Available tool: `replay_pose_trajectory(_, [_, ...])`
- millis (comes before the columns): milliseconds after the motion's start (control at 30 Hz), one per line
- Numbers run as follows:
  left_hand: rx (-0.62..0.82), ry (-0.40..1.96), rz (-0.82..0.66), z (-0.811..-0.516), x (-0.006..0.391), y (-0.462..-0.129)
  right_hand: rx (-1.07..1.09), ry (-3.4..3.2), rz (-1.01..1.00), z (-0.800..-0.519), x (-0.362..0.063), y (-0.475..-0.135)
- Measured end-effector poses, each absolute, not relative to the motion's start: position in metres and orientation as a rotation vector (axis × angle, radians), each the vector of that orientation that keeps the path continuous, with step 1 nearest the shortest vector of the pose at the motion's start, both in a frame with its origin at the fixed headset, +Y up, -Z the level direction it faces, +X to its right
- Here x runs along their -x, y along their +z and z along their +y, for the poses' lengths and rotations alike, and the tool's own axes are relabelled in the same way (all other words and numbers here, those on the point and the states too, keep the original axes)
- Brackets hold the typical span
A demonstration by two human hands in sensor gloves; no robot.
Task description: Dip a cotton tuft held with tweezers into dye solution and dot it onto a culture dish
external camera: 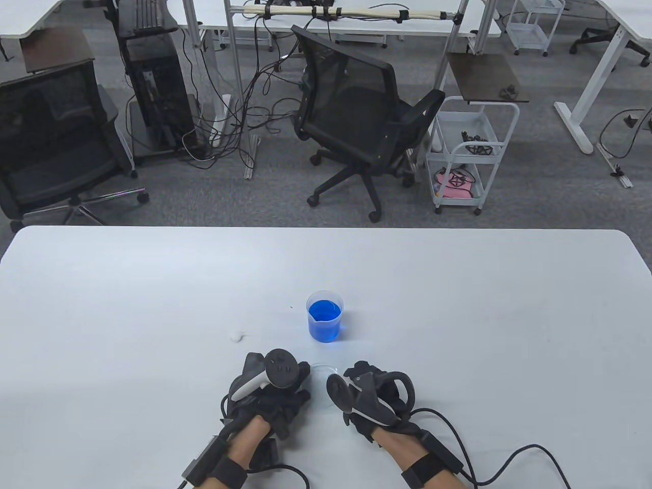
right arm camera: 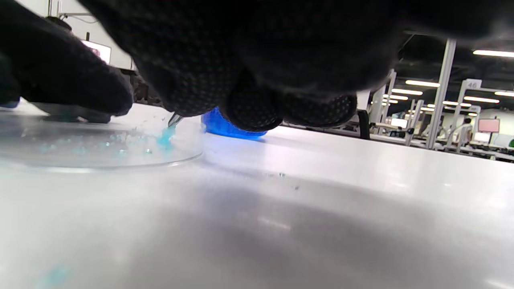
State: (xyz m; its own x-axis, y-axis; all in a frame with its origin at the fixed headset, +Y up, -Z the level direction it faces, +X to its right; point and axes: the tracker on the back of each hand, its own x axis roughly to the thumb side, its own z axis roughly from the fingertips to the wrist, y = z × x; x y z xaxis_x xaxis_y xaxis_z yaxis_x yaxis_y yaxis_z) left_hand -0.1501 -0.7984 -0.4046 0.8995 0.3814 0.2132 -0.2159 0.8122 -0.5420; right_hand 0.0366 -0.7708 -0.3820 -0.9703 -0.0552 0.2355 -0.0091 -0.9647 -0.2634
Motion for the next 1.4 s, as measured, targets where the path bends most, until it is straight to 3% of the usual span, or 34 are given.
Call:
replay_pose_trajectory(267, [0.536,0.328,-0.321,-0.798,0.151,-0.405,0.343,-3.127,0.524,-0.749,-0.052,-0.373])
replay_pose_trajectory(667, [0.533,0.329,-0.319,-0.798,0.151,-0.405,0.374,-3.047,0.387,-0.775,-0.044,-0.375])
replay_pose_trajectory(1000, [0.535,0.332,-0.318,-0.799,0.151,-0.405,0.377,-3.124,0.552,-0.743,-0.053,-0.362])
replay_pose_trajectory(1267, [0.533,0.329,-0.318,-0.798,0.152,-0.405,0.420,-3.048,0.388,-0.774,-0.039,-0.368])
replay_pose_trajectory(1400, [0.533,0.330,-0.318,-0.799,0.152,-0.405,0.425,-3.043,0.375,-0.776,-0.039,-0.368])
